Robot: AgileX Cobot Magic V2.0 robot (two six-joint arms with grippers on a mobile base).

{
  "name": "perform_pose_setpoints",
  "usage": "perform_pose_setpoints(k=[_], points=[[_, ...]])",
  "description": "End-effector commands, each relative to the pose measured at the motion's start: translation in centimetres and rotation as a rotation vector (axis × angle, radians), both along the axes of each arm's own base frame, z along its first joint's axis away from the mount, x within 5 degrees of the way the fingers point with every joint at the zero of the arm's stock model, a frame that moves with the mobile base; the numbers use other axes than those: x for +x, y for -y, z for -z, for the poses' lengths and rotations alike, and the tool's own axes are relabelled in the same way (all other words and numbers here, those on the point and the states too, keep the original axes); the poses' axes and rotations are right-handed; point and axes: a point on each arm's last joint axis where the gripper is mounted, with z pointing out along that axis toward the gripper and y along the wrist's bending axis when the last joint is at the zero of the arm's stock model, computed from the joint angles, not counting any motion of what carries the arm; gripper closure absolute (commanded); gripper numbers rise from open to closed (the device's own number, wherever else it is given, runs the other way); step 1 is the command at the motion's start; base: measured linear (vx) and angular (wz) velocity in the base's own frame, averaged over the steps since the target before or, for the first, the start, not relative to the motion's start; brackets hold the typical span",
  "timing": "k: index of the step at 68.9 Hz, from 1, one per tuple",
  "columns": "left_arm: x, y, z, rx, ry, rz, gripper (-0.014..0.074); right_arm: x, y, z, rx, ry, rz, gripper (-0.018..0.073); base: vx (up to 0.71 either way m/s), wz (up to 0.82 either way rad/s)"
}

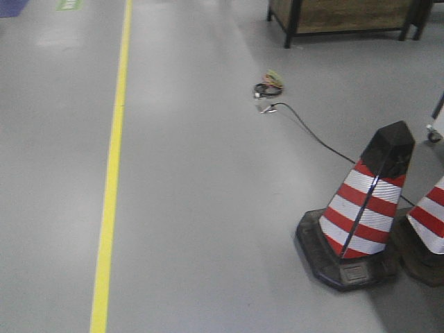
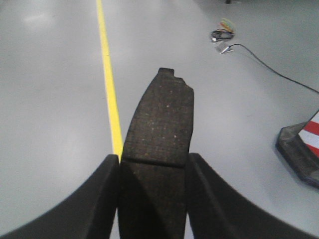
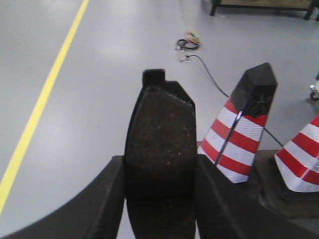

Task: Move and align brake pads A on conveyor
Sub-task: 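Drive past the striped cones toward the black conveyor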

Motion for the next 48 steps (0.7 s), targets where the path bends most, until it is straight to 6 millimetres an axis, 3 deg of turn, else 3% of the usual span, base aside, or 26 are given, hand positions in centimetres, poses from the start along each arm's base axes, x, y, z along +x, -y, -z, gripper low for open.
perform_pose_setpoints(k=[1, 48], points=[[0.34, 0.02, -1.74, -0.013, 0.118, -0.003, 0.0451, 0.31, 0.11, -1.75, -0.008, 0.119, 0.01, 0.0545, 0.4, -0.43], [0.34, 0.02, -1.74, -0.013, 0.118, -0.003, 0.0451, 0.31, 0.11, -1.75, -0.008, 0.119, 0.01, 0.0545, 0.36, -0.5]])
